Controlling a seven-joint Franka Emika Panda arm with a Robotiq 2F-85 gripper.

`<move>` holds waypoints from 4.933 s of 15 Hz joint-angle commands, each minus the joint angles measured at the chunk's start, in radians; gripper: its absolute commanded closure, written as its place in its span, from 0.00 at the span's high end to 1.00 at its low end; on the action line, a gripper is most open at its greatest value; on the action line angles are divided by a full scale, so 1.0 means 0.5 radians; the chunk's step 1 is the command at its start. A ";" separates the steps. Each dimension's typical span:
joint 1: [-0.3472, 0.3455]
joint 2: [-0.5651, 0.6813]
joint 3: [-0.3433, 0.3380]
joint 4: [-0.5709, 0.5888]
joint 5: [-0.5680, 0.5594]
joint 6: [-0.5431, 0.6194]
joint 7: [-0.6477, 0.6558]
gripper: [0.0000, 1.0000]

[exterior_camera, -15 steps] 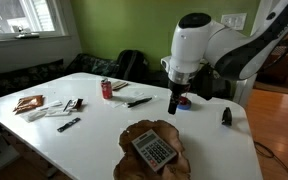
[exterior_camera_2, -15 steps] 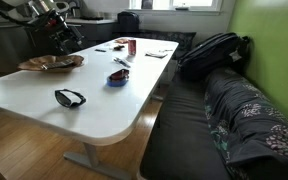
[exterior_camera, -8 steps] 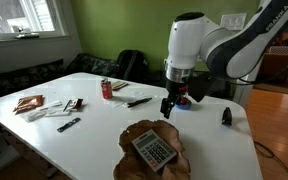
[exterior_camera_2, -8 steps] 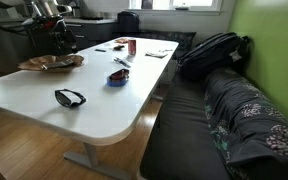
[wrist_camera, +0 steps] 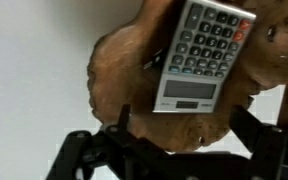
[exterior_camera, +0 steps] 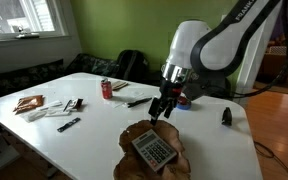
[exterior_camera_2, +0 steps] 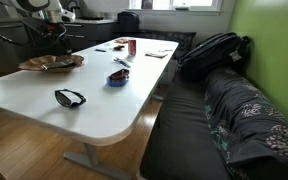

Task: Take the calculator off of the wooden plate

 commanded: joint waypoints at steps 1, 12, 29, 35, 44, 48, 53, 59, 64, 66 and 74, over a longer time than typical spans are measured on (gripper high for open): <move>-0.461 0.187 0.488 -0.007 0.240 0.072 -0.540 1.00; -0.669 0.171 0.579 -0.051 0.617 -0.148 -1.040 1.00; -1.159 0.538 0.688 0.282 0.925 -0.769 -1.813 1.00; -0.998 0.625 0.582 0.329 0.887 -0.782 -1.933 1.00; -0.738 0.705 0.412 0.407 1.014 -0.523 -2.076 1.00; -0.699 0.797 0.413 0.544 1.045 -0.635 -2.048 1.00; -0.742 0.793 0.450 0.523 1.063 -0.687 -2.112 1.00; -0.471 0.821 0.265 0.633 0.956 -0.775 -2.128 1.00; -0.308 0.819 0.154 0.727 0.981 -0.761 -2.097 1.00; -0.253 0.840 0.126 0.761 1.022 -0.668 -2.082 1.00; -0.191 0.961 0.127 0.885 1.078 -0.677 -1.877 0.36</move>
